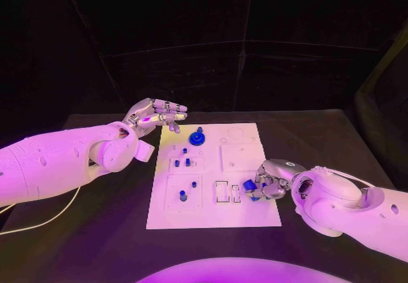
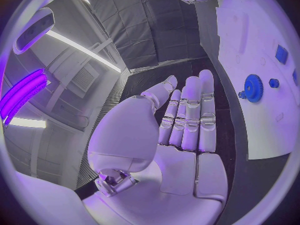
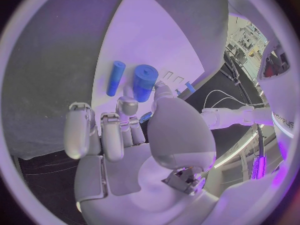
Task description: Assemble the parts on the task board
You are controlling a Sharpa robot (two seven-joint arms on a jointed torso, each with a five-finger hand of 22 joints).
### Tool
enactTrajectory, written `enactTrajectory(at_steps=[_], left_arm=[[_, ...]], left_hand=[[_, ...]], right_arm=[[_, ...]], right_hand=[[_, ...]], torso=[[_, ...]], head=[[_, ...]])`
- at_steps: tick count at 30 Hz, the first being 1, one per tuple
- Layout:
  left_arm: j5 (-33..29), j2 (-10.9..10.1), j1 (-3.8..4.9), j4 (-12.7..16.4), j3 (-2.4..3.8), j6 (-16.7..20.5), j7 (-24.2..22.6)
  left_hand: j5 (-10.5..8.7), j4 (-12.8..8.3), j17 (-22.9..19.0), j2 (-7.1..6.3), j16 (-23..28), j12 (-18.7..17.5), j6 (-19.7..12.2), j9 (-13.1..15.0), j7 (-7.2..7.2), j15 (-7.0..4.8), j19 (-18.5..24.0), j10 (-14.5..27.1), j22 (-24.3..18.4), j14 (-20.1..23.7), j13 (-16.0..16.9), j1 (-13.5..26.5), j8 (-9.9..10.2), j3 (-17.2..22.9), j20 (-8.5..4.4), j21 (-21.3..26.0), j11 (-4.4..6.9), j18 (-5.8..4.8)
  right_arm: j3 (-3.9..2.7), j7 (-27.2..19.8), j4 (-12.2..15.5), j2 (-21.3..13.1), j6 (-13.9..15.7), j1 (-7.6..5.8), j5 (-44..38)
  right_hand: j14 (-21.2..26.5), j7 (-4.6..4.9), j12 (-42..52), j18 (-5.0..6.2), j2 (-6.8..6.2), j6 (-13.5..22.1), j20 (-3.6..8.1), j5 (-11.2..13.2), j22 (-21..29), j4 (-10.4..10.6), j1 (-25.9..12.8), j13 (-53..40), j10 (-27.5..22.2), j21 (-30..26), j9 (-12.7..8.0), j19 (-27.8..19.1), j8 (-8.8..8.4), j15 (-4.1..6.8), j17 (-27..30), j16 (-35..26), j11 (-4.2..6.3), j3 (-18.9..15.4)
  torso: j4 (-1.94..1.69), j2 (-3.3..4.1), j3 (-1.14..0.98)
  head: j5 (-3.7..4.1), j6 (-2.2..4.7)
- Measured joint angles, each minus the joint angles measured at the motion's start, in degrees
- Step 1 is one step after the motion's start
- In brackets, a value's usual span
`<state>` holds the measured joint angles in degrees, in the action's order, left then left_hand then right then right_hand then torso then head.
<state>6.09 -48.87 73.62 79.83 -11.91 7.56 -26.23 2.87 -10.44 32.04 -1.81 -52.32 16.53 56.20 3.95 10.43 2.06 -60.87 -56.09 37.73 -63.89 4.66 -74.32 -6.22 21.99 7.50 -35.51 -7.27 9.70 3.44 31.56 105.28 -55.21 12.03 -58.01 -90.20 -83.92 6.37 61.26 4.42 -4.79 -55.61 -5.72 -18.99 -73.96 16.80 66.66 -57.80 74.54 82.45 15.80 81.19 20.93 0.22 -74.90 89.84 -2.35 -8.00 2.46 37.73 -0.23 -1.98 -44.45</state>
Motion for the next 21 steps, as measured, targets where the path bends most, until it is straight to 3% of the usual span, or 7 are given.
enactTrajectory(at_steps=[7,8,11,15,21], left_arm=[[0.0,-0.07,0.0,0.05,0.0,-0.03,0.01],[0.0,-0.09,0.0,0.06,0.0,-0.03,0.01],[0.0,-0.14,0.0,0.07,-0.01,-0.04,0.02],[0.0,-0.18,0.0,0.11,-0.01,-0.05,0.03],[0.0,-0.25,0.0,0.11,-0.01,-0.08,0.04]], left_hand=[[0.0,0.0,0.0,0.0,0.0,0.0,0.0,0.0,0.0,0.0,0.0,0.0,0.0,0.0,0.0,0.0,0.0,0.0,0.0,0.0,0.0,0.0],[0.0,0.0,0.0,0.0,0.0,0.0,0.0,0.0,0.0,0.0,0.0,0.0,0.0,0.0,0.0,0.0,0.0,0.0,0.0,0.0,0.0,0.0],[0.0,0.0,0.0,0.0,0.0,0.0,0.0,0.0,0.0,0.0,0.0,0.0,0.0,0.0,0.0,0.0,0.0,0.0,0.0,0.0,0.0,0.0],[0.0,0.0,0.0,0.0,0.0,0.0,0.0,0.0,0.0,0.0,0.0,0.0,0.0,0.0,0.0,0.0,0.0,0.0,0.0,0.0,0.0,0.0],[0.0,0.0,0.01,0.0,0.0,0.0,0.0,0.0,0.0,0.0,0.0,0.0,0.0,0.0,0.01,0.0,0.0,0.0,0.0,0.0,0.0,0.0]], right_arm=[[-0.25,0.07,-0.61,0.85,-0.21,0.29,-0.47],[-0.27,0.09,-0.64,0.89,-0.17,0.32,-0.52],[-0.27,0.13,-0.63,0.97,0.07,0.4,-0.65],[-0.2,0.26,-0.22,0.71,1.25,0.58,-0.91],[0.04,0.57,1.67,-1.35,4.81,0.89,-0.68]], right_hand=[[0.0,-0.18,0.84,-0.07,2.12,0.57,0.2,-1.29,-0.58,-0.13,2.12,-1.36,0.0,0.24,1.33,0.22,1.2,0.0,0.0,0.0,0.0,-0.19],[0.0,-0.18,1.11,-0.89,2.44,0.57,0.2,-1.73,-0.69,-0.15,2.44,-1.63,0.01,0.24,1.43,0.22,1.34,0.0,0.0,0.0,0.02,-0.18],[-0.16,-0.25,1.83,-0.91,3.39,0.5,0.42,-2.99,-0.96,-0.48,3.39,-2.47,0.41,0.56,1.77,0.44,1.96,0.16,0.0,0.0,0.42,0.2],[-0.12,-0.98,2.81,-0.9,5.35,0.14,0.9,-4.83,-0.99,-1.06,5.38,-3.92,0.93,0.9,2.31,0.92,2.41,0.74,0.0,0.0,0.93,1.41],[-0.1,-1.25,3.0,-0.9,5.64,0.23,0.91,-6.77,-0.99,-0.94,6.27,-4.61,1.15,1.2,2.32,1.35,2.52,0.75,0.0,0.0,1.15,1.75]], torso=[[0.0,0.0,0.01],[0.0,0.0,0.01],[0.03,0.0,0.01],[0.03,-0.04,0.01],[0.03,-0.1,0.01]], head=[[-0.08,-0.13],[-0.09,-0.14],[-0.09,-0.21],[-0.06,-0.23],[-0.16,-0.09]])
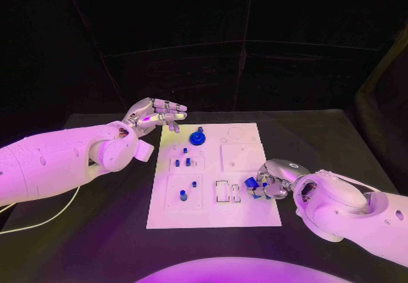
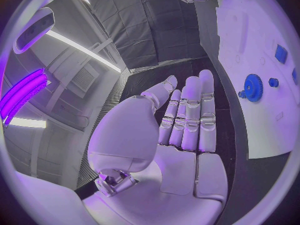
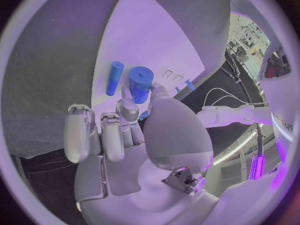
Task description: Assemble the parts on the task board
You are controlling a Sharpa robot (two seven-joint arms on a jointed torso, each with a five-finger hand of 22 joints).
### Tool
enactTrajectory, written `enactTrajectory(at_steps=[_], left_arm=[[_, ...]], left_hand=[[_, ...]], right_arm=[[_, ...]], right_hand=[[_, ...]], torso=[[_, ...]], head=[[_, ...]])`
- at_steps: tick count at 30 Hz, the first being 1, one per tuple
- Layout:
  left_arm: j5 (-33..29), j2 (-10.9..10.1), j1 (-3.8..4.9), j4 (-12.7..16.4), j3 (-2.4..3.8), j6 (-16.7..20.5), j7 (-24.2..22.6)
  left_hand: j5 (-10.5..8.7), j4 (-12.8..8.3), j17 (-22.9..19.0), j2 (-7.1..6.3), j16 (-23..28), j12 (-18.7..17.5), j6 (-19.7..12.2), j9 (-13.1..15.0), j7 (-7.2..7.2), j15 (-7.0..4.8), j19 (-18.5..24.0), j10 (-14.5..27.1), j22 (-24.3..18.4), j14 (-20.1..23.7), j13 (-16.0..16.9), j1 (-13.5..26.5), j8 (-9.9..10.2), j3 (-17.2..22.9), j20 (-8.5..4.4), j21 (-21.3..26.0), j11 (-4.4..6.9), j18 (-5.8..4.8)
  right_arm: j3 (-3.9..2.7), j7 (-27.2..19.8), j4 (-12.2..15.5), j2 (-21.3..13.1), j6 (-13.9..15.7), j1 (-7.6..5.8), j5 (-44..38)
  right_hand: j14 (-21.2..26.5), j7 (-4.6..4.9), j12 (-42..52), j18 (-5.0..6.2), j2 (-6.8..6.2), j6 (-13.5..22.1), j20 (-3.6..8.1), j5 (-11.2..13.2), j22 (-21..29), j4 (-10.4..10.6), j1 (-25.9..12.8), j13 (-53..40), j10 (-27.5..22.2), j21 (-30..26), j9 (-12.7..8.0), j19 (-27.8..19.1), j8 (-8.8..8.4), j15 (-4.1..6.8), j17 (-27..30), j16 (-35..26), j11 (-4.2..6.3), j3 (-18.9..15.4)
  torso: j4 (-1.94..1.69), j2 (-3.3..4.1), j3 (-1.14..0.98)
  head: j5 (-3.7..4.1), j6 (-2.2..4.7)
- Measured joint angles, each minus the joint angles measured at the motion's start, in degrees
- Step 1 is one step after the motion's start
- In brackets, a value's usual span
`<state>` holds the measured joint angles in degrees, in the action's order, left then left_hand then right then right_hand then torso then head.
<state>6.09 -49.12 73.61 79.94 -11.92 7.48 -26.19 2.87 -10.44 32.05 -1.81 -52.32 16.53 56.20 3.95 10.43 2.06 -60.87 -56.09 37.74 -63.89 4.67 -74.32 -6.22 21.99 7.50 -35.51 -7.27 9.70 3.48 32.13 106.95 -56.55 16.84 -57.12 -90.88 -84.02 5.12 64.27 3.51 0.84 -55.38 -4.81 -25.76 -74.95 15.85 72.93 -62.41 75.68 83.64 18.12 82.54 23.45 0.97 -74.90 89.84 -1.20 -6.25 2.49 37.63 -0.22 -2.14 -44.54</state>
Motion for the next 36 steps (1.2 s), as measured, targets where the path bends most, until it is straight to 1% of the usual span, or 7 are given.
enactTrajectory(at_steps=[7,11,14,19,28,35,36], left_arm=[[0.0,0.15,0.0,-0.08,0.0,-0.08,0.03],[0.0,0.25,0.0,-0.08,0.0,-0.18,0.06],[0.0,0.27,0.0,-0.07,0.0,-0.23,0.08],[0.0,0.33,0.0,-0.02,-0.01,-0.28,0.11],[0.0,0.43,0.0,0.01,-0.01,-0.43,0.25],[0.0,0.46,0.0,0.04,-0.01,-0.54,0.36],[0.0,0.46,0.0,0.04,-0.01,-0.56,0.37]], left_hand=[[0.0,0.0,-0.14,0.0,0.0,0.0,0.0,0.0,0.0,0.2,0.0,0.0,-0.13,0.2,0.0,0.0,0.0,0.0,0.0,0.0,0.0,0.0],[0.0,0.0,-0.14,0.0,0.0,0.0,0.0,0.0,0.0,0.2,0.0,0.0,-0.13,0.2,0.0,0.0,0.0,0.0,0.0,0.0,0.0,0.0],[0.0,0.0,-0.14,0.0,0.0,0.0,0.0,0.0,0.0,0.2,0.0,0.0,-0.12,0.2,-0.03,0.0,0.0,0.0,0.0,0.0,0.0,0.0],[0.0,0.17,-0.22,0.0,0.0,0.0,0.0,0.0,0.0,0.2,0.0,0.0,-0.18,0.2,-0.06,0.0,0.0,-0.17,0.0,0.0,0.0,0.0],[0.0,0.17,-0.22,0.0,0.0,0.0,0.0,0.0,0.0,0.2,0.0,0.0,-0.17,0.2,-0.05,0.0,0.0,-0.17,0.0,0.23,0.0,0.0],[0.0,0.17,-0.22,0.0,0.0,0.0,0.0,0.0,0.0,0.2,0.0,0.0,-0.17,0.2,-0.05,0.0,0.0,-0.17,0.0,0.23,0.0,-0.01],[0.0,0.17,-0.21,0.0,0.0,0.0,0.0,0.0,0.0,0.2,0.0,0.0,-0.17,0.2,-0.05,0.0,0.0,-0.17,0.0,0.23,0.0,0.0]], right_arm=[[-0.04,-1.34,2.0,0.66,5.42,-0.04,5.09],[-0.05,-2.26,2.05,2.2,6.51,-0.04,7.85],[-0.04,-2.59,1.71,3.41,6.58,-0.04,9.19],[-0.04,-2.54,0.64,5.61,5.77,-0.04,10.78],[-0.03,-1.06,-0.8,7.84,4.35,-0.04,11.61],[-0.03,0.34,-1.44,8.7,3.89,-0.04,10.9],[-0.03,0.6,-1.54,8.88,3.83,-0.04,10.62]], right_hand=[[0.19,0.0,0.0,0.0,0.0,0.0,0.0,-0.56,0.01,0.29,0.0,0.01,0.28,0.23,0.02,0.0,0.01,0.18,0.0,0.0,0.28,-0.27],[0.19,0.0,0.0,0.01,0.0,0.0,0.0,-0.56,0.01,0.6,0.0,0.11,0.29,0.23,0.03,0.0,0.56,0.18,0.0,0.0,0.28,-0.58],[0.19,0.0,-0.29,0.01,0.05,0.0,0.0,-0.56,0.01,0.96,-0.04,0.35,0.29,0.23,0.04,0.0,0.7,0.18,0.0,0.0,0.28,-0.98],[0.19,0.0,-1.06,0.01,1.99,0.0,0.0,1.29,0.01,0.88,-2.03,0.85,0.29,0.23,1.94,0.0,0.97,0.18,0.0,0.0,0.28,-2.49],[0.19,-0.24,-1.37,0.02,1.35,-0.65,0.0,3.17,0.02,0.81,-4.28,0.88,0.4,0.23,2.92,-0.01,1.53,0.18,0.0,0.0,0.4,-4.19],[0.19,-0.21,-3.4,0.02,1.29,-0.62,0.0,13.45,0.02,0.82,-8.6,1.94,-0.07,0.23,3.71,0.0,1.41,0.18,0.0,0.0,-0.06,-7.83],[0.19,-0.05,-4.71,0.02,0.75,-0.45,0.0,17.28,0.02,0.71,-9.92,2.96,-0.85,0.19,3.89,-0.01,1.29,0.18,0.0,0.0,-0.23,-8.78]], torso=[[0.0,-0.02,0.01],[-0.04,0.05,0.01],[-0.11,0.1,0.01],[-0.12,0.1,0.04],[-0.08,0.11,0.04],[-0.04,0.09,0.03],[-0.03,0.09,0.02]], head=[[0.14,0.4],[0.07,0.51],[-0.01,0.52],[-0.13,0.44],[-0.46,0.24],[-0.66,0.12],[-0.67,0.1]])
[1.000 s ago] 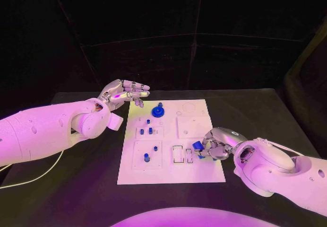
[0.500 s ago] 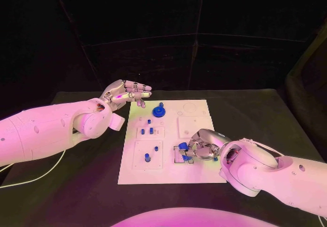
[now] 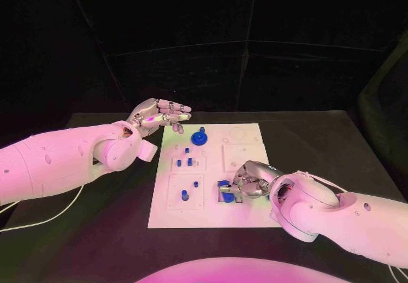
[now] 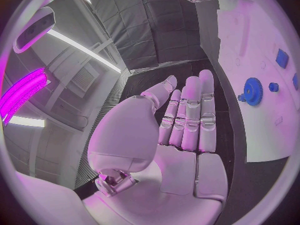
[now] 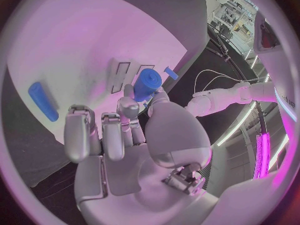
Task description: Assemble the parts on the task board
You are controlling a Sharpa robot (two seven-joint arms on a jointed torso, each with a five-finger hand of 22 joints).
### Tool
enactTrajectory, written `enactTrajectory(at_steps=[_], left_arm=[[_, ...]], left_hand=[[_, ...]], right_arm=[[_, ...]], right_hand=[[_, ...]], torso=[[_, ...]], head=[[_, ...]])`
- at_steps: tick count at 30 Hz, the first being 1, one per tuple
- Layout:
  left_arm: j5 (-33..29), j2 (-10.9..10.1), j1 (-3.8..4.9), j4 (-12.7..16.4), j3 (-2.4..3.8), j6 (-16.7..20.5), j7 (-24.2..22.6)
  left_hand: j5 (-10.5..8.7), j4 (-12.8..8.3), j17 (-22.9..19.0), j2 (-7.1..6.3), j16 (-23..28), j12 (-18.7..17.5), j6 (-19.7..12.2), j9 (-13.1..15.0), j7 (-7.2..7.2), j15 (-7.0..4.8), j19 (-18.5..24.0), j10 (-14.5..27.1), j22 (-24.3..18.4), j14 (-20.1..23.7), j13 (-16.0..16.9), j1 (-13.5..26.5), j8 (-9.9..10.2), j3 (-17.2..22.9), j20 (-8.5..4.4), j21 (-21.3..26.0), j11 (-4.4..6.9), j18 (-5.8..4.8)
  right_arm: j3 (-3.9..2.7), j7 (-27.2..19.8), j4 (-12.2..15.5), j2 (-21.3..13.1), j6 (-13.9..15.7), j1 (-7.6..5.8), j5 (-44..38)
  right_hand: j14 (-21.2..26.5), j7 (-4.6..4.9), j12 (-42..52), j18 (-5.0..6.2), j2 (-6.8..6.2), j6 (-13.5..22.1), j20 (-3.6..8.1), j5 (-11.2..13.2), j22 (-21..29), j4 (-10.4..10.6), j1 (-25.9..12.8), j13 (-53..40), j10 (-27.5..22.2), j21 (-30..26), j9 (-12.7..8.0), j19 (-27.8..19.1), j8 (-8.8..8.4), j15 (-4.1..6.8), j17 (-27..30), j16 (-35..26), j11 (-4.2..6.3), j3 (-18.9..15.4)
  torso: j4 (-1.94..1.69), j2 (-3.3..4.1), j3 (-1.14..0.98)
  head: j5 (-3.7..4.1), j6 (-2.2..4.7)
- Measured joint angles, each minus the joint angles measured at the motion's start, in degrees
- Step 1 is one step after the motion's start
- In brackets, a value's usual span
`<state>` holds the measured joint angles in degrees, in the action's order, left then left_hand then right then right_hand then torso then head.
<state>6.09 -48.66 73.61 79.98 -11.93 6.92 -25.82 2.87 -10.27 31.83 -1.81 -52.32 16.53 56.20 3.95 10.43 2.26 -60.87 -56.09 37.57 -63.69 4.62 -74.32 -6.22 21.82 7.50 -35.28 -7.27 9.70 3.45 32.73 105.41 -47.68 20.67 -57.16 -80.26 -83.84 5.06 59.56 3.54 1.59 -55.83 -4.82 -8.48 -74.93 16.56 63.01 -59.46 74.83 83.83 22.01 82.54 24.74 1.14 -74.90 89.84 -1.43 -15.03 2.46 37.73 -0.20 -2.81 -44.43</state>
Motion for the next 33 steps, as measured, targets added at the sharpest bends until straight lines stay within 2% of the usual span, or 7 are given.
enactTrajectory(at_steps=[3,6,9,16,24,28,33], left_arm=[[0.0,0.0,0.0,0.0,0.0,-0.02,0.03],[0.0,0.0,0.0,0.0,0.0,-0.05,0.06],[0.0,0.0,0.0,-0.01,0.0,-0.06,0.08],[0.0,-0.01,0.0,-0.06,0.0,-0.11,0.12],[0.0,-0.02,0.0,-0.1,0.0,-0.15,0.15],[0.0,-0.02,0.0,-0.11,0.0,-0.17,0.16],[0.0,-0.03,0.0,-0.12,0.0,-0.18,0.18]], left_hand=[[0.0,0.0,0.0,0.0,0.0,0.0,0.0,0.0,0.0,0.0,0.0,0.0,0.0,0.0,0.0,0.0,0.0,0.0,0.0,0.0,0.0,0.0],[0.0,0.0,0.0,0.0,0.0,0.0,0.0,0.0,0.0,0.0,0.0,0.0,0.0,0.0,0.0,0.0,0.0,0.0,0.0,0.0,0.0,0.0],[0.0,0.0,0.0,0.0,0.0,0.0,0.0,0.0,0.0,0.0,0.0,0.0,0.0,0.0,0.01,0.0,0.0,0.0,0.0,0.0,0.0,0.0],[0.0,0.0,0.01,0.0,0.0,0.0,0.0,0.0,0.0,0.0,0.0,0.0,0.01,0.0,0.01,0.0,0.0,0.0,0.0,0.0,0.0,0.0],[0.0,0.0,0.01,0.0,0.0,0.0,0.0,0.0,0.0,0.0,0.0,0.0,0.01,0.0,0.01,0.0,0.0,0.0,0.0,0.0,0.0,0.0],[0.0,0.0,-0.11,0.0,0.0,0.0,0.0,0.0,0.0,0.0,0.0,0.0,-0.09,0.0,-0.02,0.0,0.0,0.0,0.0,0.0,0.0,0.0],[0.0,0.0,-0.12,0.0,0.0,0.0,0.0,0.0,0.0,0.0,0.0,0.0,-0.1,0.0,-0.04,0.0,0.0,0.0,0.0,0.0,0.0,0.0]], right_arm=[[0.0,0.39,-0.21,0.19,-0.04,0.0,-0.57],[-0.01,0.86,-0.47,0.21,-0.01,0.0,-1.47],[-0.01,1.2,-0.54,0.1,0.04,0.0,-2.31],[-0.01,1.09,-0.18,-0.14,-0.22,0.0,-3.62],[-0.02,0.15,0.13,-0.22,-1.69,-0.01,-4.98],[-0.05,-0.21,0.28,-0.36,-1.98,-0.04,-5.84],[-0.03,-1.15,1.4,-2.66,-1.07,-0.02,-5.99]], right_hand=[[0.0,0.62,-3.46,0.01,-2.35,1.16,-0.16,4.88,0.2,0.13,-3.31,2.93,-2.0,-0.8,0.13,-0.78,-0.76,0.0,0.0,0.0,-0.31,-0.5],[0.0,0.89,-5.36,0.01,-5.39,1.47,-0.4,5.46,0.83,0.39,-6.36,4.44,-2.69,-1.19,0.38,-1.05,-0.81,0.0,0.0,0.0,-0.61,1.91],[0.0,1.08,-5.89,0.01,-6.36,1.66,-0.4,5.46,1.03,0.43,-7.32,4.99,-2.83,-1.19,0.53,-1.05,-0.81,0.0,-0.03,0.0,-0.47,3.18],[0.0,0.75,-5.89,0.01,-4.85,1.33,-0.4,3.98,0.89,-1.36,1.42,4.33,-2.85,-1.19,1.4,-1.04,-0.78,0.0,-0.04,0.0,-0.38,6.71],[0.0,0.15,-5.05,0.01,-4.28,0.73,-0.4,2.28,0.44,-7.01,13.34,3.19,-2.04,-1.19,2.74,-1.04,0.53,0.0,-0.04,0.0,0.43,7.61],[0.0,0.15,-5.01,0.01,-3.94,0.73,-0.39,2.21,0.43,-7.21,14.01,3.07,-1.81,-1.19,2.94,-1.04,0.73,0.0,-0.04,0.0,0.39,7.52],[0.0,0.6,-5.01,0.02,-2.81,2.62,-0.39,-0.75,0.32,-3.32,9.34,2.82,-1.53,-1.19,2.78,-1.04,-0.23,0.0,-0.03,0.0,0.1,4.67]], torso=[[0.0,-0.02,-0.01],[0.0,-0.03,-0.01],[0.01,-0.03,-0.02],[0.06,-0.03,-0.05],[0.05,-0.03,-0.05],[0.04,-0.03,-0.05],[0.04,-0.03,-0.05]], head=[[-0.02,-0.01],[-0.05,-0.02],[-0.08,-0.03],[-0.1,-0.09],[0.02,-0.18],[0.04,-0.18],[0.07,-0.18]])
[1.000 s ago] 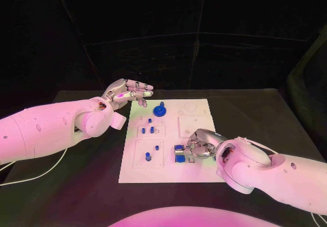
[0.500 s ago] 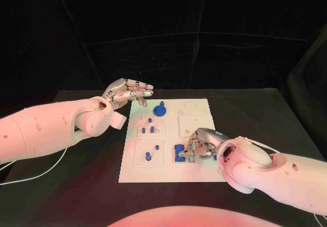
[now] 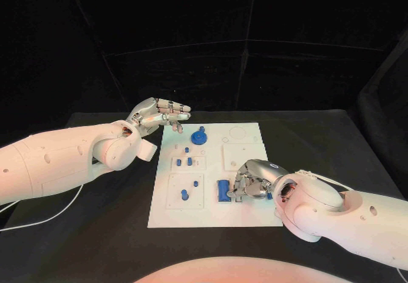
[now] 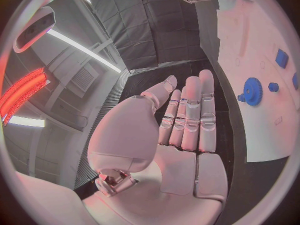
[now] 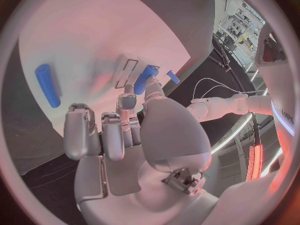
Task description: Assemble the parts on the task board
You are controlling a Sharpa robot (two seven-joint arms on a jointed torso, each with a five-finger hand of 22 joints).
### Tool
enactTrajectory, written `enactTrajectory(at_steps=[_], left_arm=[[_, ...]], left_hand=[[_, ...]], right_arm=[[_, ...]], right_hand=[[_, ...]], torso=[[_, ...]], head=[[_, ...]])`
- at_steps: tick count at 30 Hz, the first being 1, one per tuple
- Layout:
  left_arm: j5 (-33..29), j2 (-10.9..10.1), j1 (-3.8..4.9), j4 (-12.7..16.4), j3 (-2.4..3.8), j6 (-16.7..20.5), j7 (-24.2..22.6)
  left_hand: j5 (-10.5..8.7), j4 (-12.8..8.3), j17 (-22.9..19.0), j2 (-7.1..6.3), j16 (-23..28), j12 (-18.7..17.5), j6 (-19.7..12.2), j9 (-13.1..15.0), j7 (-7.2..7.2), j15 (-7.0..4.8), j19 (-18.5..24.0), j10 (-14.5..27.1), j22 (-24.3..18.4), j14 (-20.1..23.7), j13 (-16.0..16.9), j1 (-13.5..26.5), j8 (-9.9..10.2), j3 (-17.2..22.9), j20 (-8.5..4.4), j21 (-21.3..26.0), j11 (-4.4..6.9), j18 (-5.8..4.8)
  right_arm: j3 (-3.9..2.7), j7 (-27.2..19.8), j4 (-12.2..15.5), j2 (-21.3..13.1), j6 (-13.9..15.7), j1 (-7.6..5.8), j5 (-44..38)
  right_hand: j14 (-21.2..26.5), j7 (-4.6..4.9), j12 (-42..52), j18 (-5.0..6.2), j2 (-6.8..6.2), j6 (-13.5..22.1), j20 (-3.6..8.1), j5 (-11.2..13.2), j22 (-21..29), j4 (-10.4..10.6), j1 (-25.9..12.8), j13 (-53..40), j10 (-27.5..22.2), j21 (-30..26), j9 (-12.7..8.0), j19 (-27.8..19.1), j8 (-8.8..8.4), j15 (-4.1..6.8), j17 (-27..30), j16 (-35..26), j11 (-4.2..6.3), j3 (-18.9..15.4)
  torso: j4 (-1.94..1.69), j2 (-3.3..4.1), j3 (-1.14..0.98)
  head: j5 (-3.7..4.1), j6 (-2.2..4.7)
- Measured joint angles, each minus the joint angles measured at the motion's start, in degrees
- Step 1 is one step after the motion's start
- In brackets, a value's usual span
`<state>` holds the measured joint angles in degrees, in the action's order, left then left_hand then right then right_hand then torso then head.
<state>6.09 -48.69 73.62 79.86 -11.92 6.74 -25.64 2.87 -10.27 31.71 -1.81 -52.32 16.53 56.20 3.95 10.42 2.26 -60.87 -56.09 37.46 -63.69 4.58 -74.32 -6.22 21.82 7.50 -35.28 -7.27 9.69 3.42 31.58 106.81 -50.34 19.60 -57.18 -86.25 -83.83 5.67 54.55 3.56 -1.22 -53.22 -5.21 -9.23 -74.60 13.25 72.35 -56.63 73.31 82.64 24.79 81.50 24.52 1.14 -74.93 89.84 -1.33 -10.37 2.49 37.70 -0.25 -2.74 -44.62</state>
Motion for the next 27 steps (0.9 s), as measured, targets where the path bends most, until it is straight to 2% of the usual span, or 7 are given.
enactTrajectory(at_steps=[3,6,9,11,17,20,27], left_arm=[[0.0,-0.07,0.0,0.01,0.0,-0.01,0.02],[0.0,-0.16,0.0,0.02,0.0,-0.01,0.03],[0.0,-0.19,0.0,0.02,0.0,-0.02,0.04],[0.0,-0.2,0.0,0.02,0.0,-0.02,0.04],[0.0,-0.21,0.0,0.02,-0.01,-0.01,0.04],[0.0,-0.23,0.0,0.04,-0.01,-0.01,0.04],[0.0,-0.29,0.0,0.12,-0.02,-0.01,0.03]], left_hand=[[0.0,0.0,0.0,0.0,0.0,0.0,0.0,0.0,0.0,0.0,0.0,0.0,0.0,0.0,0.0,0.0,0.0,0.0,0.0,0.0,0.0,0.0],[0.0,0.0,0.0,0.0,0.0,0.0,0.0,0.0,0.0,0.0,0.0,0.0,0.0,0.0,0.0,0.0,0.0,0.0,0.0,0.0,0.0,0.0],[0.0,0.0,0.0,0.0,0.0,0.0,0.0,0.0,0.0,0.0,0.0,0.0,0.0,0.0,0.0,0.0,0.0,0.0,0.0,0.0,0.0,0.0],[0.0,0.0,0.0,0.0,0.0,0.0,0.0,0.0,0.0,0.0,0.0,0.0,0.01,0.0,0.0,0.0,0.0,0.0,0.0,0.0,0.0,0.0],[0.0,0.0,0.01,0.0,0.0,0.32,0.0,0.0,0.0,0.0,0.0,0.0,0.01,0.0,0.01,0.0,0.0,0.0,0.0,0.0,0.0,0.0],[0.0,0.0,0.01,0.0,0.0,0.32,0.0,0.0,0.0,0.0,0.0,0.0,0.01,0.0,0.01,0.0,0.0,0.0,0.0,0.0,0.0,0.0],[0.0,0.0,0.01,0.0,0.0,0.32,0.0,0.0,0.0,0.0,0.0,0.0,0.01,0.0,0.01,0.0,0.0,0.0,0.0,0.0,0.0,0.0]], right_arm=[[0.0,-1.03,1.39,-2.78,1.2,0.0,0.96],[-0.01,-2.32,2.79,-6.23,2.32,-0.12,2.77],[-0.05,-3.67,3.45,-9.4,2.54,-0.88,4.57],[-0.12,-4.43,3.55,-11.1,2.43,-1.24,5.24],[-0.09,-5.53,3.81,-14.5,1.15,-1.58,4.78],[-0.07,-5.34,3.45,-14.85,0.24,-1.61,3.31],[-0.06,-4.31,2.01,-14.39,-2.06,-1.63,-0.05]], right_hand=[[0.0,0.65,0.0,-0.01,0.26,0.84,0.0,-0.11,-0.06,1.81,-1.3,-0.09,-0.03,0.0,-0.45,0.0,-1.1,0.0,0.0,0.0,-0.44,-1.2],[-0.21,0.9,0.0,-0.01,0.25,1.09,0.0,-0.39,-0.06,2.46,-1.57,-0.02,-0.12,0.0,-0.73,0.0,-1.67,-0.21,0.0,0.0,-0.53,-1.73],[-0.21,0.9,0.0,-0.01,3.07,1.09,0.0,-3.35,-0.17,1.37,1.8,0.09,-0.33,0.0,-1.28,0.0,-2.63,-0.21,0.0,0.0,-0.74,-0.15],[-0.21,0.9,0.0,-0.01,4.11,1.09,-0.03,-3.63,-0.35,0.79,3.54,0.09,-0.33,0.0,-1.57,0.03,-2.94,-0.21,0.0,0.0,-0.74,0.42],[-0.21,0.72,0.0,-0.01,4.08,0.14,-0.22,-3.15,-0.34,1.05,4.27,0.01,-0.33,0.0,-2.03,0.22,-3.3,-0.21,0.01,0.0,-0.73,-0.07],[-0.21,0.49,-0.29,-0.01,4.07,-0.4,-0.22,-3.1,-0.34,1.63,4.25,0.07,-0.33,0.0,-2.18,0.22,-3.61,-0.21,0.01,0.0,-0.73,-0.93],[-0.21,0.6,-0.29,-0.01,3.78,-0.68,-0.22,-3.1,-0.34,1.84,3.96,0.17,-0.33,0.0,-2.22,0.22,-3.61,-0.21,0.01,0.0,-0.73,-1.14]], torso=[[0.0,-0.03,0.03],[0.04,-0.07,0.06],[0.08,-0.09,0.09],[0.08,-0.09,0.1],[0.09,-0.04,0.07],[0.09,-0.01,0.05],[0.08,0.03,-0.01]], head=[[0.19,0.08],[0.54,0.23],[0.97,0.38],[1.18,0.46],[1.7,0.62],[1.96,0.68],[2.22,0.69]])
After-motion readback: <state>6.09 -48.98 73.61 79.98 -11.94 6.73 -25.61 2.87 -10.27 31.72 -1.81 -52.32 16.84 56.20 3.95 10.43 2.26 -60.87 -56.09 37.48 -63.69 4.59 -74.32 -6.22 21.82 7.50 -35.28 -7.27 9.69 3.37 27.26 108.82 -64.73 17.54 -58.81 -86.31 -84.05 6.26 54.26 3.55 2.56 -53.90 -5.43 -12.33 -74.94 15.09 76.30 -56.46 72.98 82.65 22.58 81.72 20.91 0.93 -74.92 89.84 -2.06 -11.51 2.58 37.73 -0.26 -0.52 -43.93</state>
